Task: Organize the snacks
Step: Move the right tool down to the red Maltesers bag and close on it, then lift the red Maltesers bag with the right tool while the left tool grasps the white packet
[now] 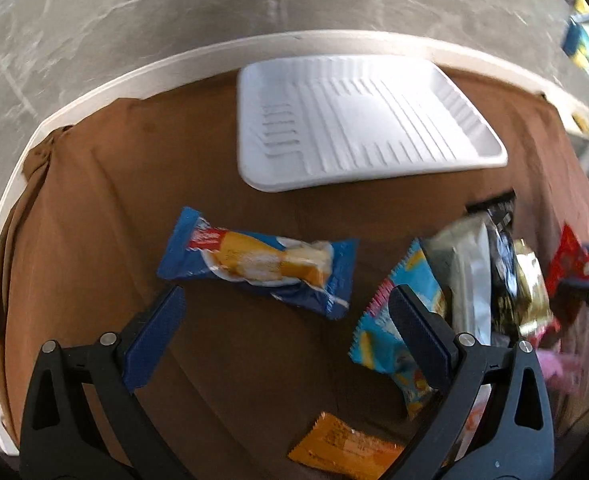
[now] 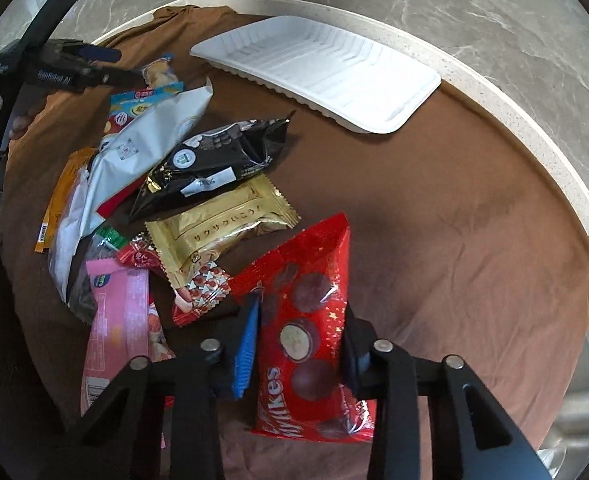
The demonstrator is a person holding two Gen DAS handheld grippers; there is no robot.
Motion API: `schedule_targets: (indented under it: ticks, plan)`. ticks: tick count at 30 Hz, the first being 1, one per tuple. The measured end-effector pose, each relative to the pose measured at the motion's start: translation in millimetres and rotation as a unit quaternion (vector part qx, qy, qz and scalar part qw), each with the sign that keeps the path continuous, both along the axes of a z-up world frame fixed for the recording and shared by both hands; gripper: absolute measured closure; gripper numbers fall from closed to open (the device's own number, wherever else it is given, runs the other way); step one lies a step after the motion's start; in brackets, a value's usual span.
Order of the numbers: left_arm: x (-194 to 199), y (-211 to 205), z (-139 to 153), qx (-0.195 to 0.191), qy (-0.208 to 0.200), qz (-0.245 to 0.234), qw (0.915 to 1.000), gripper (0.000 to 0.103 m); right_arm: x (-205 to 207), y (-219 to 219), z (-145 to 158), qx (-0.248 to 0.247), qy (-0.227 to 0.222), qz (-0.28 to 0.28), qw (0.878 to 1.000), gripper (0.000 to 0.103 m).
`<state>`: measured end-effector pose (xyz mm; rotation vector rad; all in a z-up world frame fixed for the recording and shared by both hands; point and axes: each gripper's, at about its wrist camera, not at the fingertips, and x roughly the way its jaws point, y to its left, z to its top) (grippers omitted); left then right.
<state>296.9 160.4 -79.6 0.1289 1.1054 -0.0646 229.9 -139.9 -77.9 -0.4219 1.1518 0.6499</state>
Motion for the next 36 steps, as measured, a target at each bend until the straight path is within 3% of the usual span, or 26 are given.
schedule_targets:
  ticks: [13,21,26,30,36]
  plan:
    - [-31,-48,5,-0.033,0.031,-0.066,0.9968,0.001,1,-10,1,0.034,0.012,-0.051,0.998,0.068]
    - [-42,-86,5,-0.038,0.014,-0.102,0.9939,0.001,0,-14,2,0.041,0.010,-0.062,0.997,0.068]
    - [-31,-101,-18,-0.007,0.044,-0.097,0.9943,0.021,1,-13,2,0.047,0.009,-0.069,0.996,0.068]
    - [-29,-108,-24,0.010,0.034,-0.112,0.9931,0.023,1,-12,1,0.050,0.009,-0.072,0.996,0.067]
    - [-25,-115,-22,0.030,0.021,-0.137,0.9899,0.047,2,-12,0,0.054,0.010,-0.081,0.995,0.067]
